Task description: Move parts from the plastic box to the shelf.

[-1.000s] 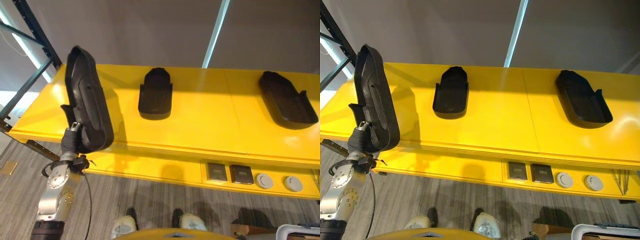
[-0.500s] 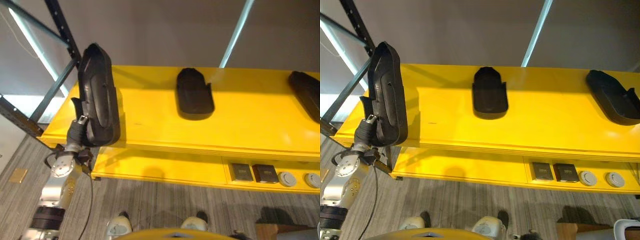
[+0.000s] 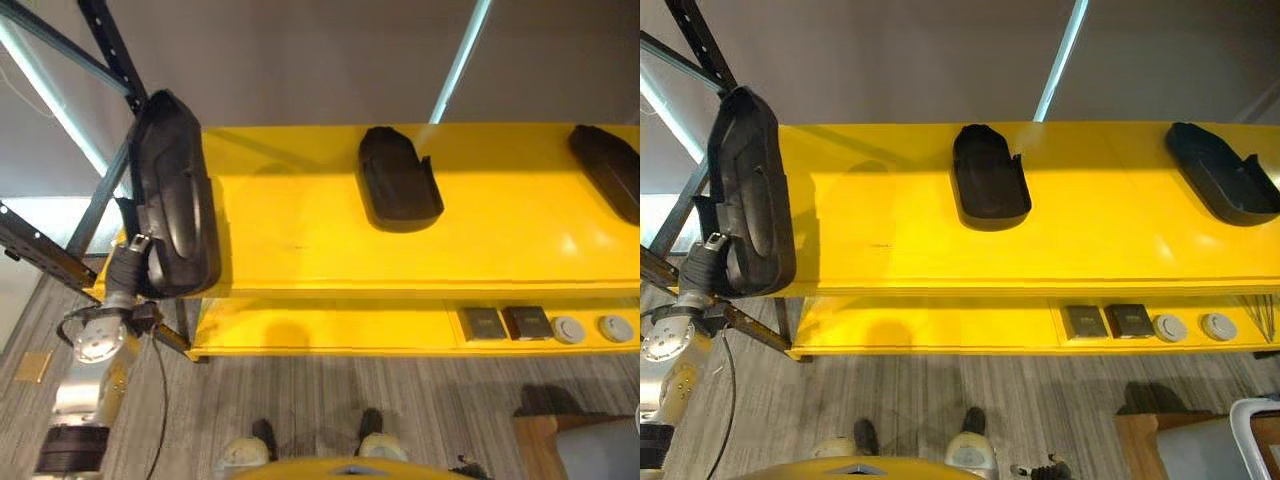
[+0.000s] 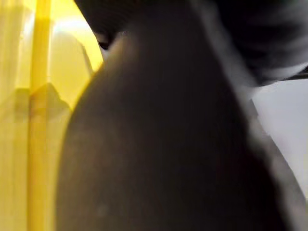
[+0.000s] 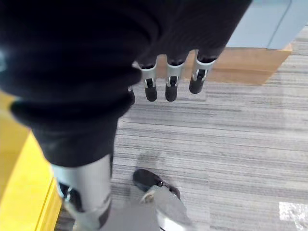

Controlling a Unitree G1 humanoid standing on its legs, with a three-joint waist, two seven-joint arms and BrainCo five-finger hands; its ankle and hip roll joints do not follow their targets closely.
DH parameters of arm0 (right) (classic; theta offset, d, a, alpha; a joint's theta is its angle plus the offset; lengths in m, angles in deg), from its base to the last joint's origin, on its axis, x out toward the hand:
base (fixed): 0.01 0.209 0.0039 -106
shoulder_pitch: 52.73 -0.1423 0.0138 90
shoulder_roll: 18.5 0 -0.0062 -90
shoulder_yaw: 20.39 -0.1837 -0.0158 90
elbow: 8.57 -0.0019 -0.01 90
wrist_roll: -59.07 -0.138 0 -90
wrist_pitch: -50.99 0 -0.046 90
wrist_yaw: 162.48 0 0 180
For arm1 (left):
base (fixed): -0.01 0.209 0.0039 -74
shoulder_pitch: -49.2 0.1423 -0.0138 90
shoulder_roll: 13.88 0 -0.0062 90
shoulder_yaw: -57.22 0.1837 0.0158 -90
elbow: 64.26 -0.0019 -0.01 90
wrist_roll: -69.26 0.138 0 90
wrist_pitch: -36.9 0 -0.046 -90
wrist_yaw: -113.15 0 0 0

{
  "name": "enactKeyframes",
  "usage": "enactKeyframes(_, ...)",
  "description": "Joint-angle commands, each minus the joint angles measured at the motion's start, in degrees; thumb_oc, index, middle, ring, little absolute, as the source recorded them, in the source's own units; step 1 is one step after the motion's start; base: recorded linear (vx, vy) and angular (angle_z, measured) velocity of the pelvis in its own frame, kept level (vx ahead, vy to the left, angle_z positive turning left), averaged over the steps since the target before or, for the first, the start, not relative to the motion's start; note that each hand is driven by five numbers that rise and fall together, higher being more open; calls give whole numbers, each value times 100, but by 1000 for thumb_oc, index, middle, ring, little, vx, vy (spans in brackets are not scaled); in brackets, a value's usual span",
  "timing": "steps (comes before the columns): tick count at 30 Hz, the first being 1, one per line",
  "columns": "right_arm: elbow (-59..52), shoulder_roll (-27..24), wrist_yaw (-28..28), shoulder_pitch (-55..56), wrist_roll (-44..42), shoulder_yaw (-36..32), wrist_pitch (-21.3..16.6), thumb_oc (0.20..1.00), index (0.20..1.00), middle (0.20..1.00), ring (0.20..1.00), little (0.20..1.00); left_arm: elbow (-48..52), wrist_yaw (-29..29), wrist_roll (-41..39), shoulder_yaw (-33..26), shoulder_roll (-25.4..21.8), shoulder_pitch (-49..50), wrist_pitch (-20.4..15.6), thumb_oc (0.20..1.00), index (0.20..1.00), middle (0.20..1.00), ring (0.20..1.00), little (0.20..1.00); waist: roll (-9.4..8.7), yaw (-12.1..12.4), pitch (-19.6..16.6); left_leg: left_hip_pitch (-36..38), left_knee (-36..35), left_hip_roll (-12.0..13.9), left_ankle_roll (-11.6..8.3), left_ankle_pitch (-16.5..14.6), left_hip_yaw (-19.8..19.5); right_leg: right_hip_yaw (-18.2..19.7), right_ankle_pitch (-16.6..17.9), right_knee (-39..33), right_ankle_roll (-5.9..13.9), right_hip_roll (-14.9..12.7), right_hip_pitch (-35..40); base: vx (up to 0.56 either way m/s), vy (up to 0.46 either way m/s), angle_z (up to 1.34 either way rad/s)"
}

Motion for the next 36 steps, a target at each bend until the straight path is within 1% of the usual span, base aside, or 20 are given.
enactKeyframes(1,30,-312,-26,-51,61,245,70,1000,1000,1000,1000,1000,519,-21,496,-71,-292,-546,-182,200,200,200,200,200,11,-34,-325,-287,198,270,-49,-157,-340,63,-281,238,276,-104,-34,48,-63,-7)
enactKeyframes(2,-52,-333,-44,-32,23,264,168,1000,1000,1000,1000,1000,399,-128,495,-80,-483,-708,164,200,200,200,200,200,35,-111,-362,-212,153,325,-81,-144,-258,58,-324,194,273,-73,47,50,-36,-6)
enactKeyframes(3,-106,-340,-74,-6,65,276,221,1000,1000,1000,1000,1000,265,-147,476,-70,-617,-824,326,200,200,200,200,200,49,-169,-385,-176,136,346,-90,-134,-203,66,-332,173,273,-60,75,88,-36,-8)
enactKeyframes(4,-180,-352,-171,61,232,304,297,1000,1000,1000,1000,1000,-121,-154,547,-6,-891,-1126,651,200,200,200,200,200,81,-309,-435,-106,111,385,-105,-118,-80,98,-348,153,279,-36,104,91,-15,-11)
enactKeyframes(5,-193,-364,-230,107,355,334,300,1000,1000,1000,1000,1000,-450,-121,537,83,-1090,-1367,878,200,200,200,200,200,107,-410,-470,-64,103,402,-112,-114,4,124,-354,144,287,-23,110,102,-6,-12)
enactKeyframes(6,-184,-378,-297,143,424,363,310,1000,1000,1000,1000,1000,-863,-27,549,179,-1259,-1636,997,200,200,200,200,200,124,-492,-501,-32,101,419,-121,-111,84,154,-366,147,291,-12,104,97,5,-21)
enactKeyframes(7,-179,-434,-384,184,523,425,322,1000,1000,1000,1000,1000,-1744,61,610,392,-1590,-2115,1141,200,200,200,200,200,166,-644,-537,3,103,443,-123,-108,199,222,-390,181,288,15,67,76,4,-24)
enactKeyframes(8,-165,-463,-390,189,514,472,328,1000,1000,1000,1000,1000,-2098,109,576,455,-1688,-2308,1171,200,200,200,200,200,180,-702,-546,4,120,455,-125,-113,230,243,-403,198,284,21,51,65,2,-29)
enactKeyframes(10,-129,-499,-429,191,555,527,327,1000,1000,1000,1000,1000,-2977,64,676,639,-1849,-2751,1094,200,200,200,200,200,207,-801,-563,6,149,466,-122,-126,290,305,-423,219,281,39,22,47,-1,-23)
enactKeyframes(12,-24,-560,-570,166,724,629,238,1000,1000,1000,1000,1000,-3977,148,779,923,-2019,-3341,1205,200,200,200,200,200,236,-943,-581,6,190,483,-112,-148,382,400,-462,260,268,65,-29,51,-4,-21)
enactKeyframes(13,-18,-565,-573,167,746,636,227,1000,1000,1000,1000,1000,-4034,159,788,944,-2032,-3384,1269,200,200,200,200,200,238,-956,-583,5,193,484,-111,-151,391,409,-466,264,268,67,-34,107,8,-30)
enactKeyframes(14,29,-600,-509,164,711,709,178,1000,1000,1000,1000,1000,-4538,185,1034,1021,-2040,-3626,1306,200,200,200,200,200,263,-1035,-601,59,198,470,-140,-279,350,486,-565,268,323,72,11,105,2,-25)
enactKeyframes(17,189,-628,-452,114,533,767,102,1000,1000,1000,1000,1000,-5219,197,985,1187,-1962,-3908,1509,200,200,200,200,200,236,-1136,-600,46,236,465,-128,-324,382,571,-590,261,311,91,-8,67,-22,-18)
enactKeyframes(18,306,-615,-428,90,525,775,29,1000,1000,1000,1000,1000,-5507,246,1020,1207,-1791,-3933,1548,200,200,200,200,200,223,-1192,-602,41,257,465,-127,-351,400,624,-610,248,304,101,-14,58,-29,-15)
enactKeyframes(20,435,-598,-413,63,512,798,-69,1000,1000,1000,1000,1000,-5989,279,1382,1303,-1560,-3913,1511,200,200,200,200,200,195,-1282,-611,50,270,474,-126,-373,462,701,-615,202,285,119,-18,41,-18,-5)
enactKeyframes(22,440,-590,-425,66,559,822,-95,1000,1000,1000,1000,1000,-6229,344,1593,1396,-1451,-3897,1582,200,200,200,200,200,183,-1335,-615,67,268,481,-128,-378,507,739,-605,161,274,132,-11,12,-7,-9)
enactKeyframes(27,531,-583,-395,26,502,853,-175,1000,1000,1000,1000,1000,-6480,442,1904,1550,-1296,-3830,1532,200,200,200,200,200,154,-1362,-623,105,270,496,-121,-391,561,748,-598,121,263,134,31,9,-14,-7)
enactKeyframes(32,587,-591,-397,5,503,872,-185,1000,1000,1000,1000,1000,-6652,652,2052,1637,-1315,-3845,1433,200,200,200,200,200,162,-1397,-642,148,254,504,-129,-385,621,760,-591,91,255,137,59,0,0,0)
enactKeyframes(34,620,-598,-395,14,503,874,-216,1000,1000,1000,1000,1000,-6706,632,2209,1667,-1367,-3863,1349,200,200,200,200,200,169,-1409,-644,154,250,511,-132,-381,636,764,-589,91,255,133,57,0,0,0)
enactKeyframes(36,639,-602,-405,20,511,872,-233,1000,1000,1000,1000,1000,-6718,659,2260,1700,-1394,-3885,1349,200,200,200,200,200,171,-1416,-640,157,248,512,-133,-379,641,769,-589,93,254,131,56,0,0,0)
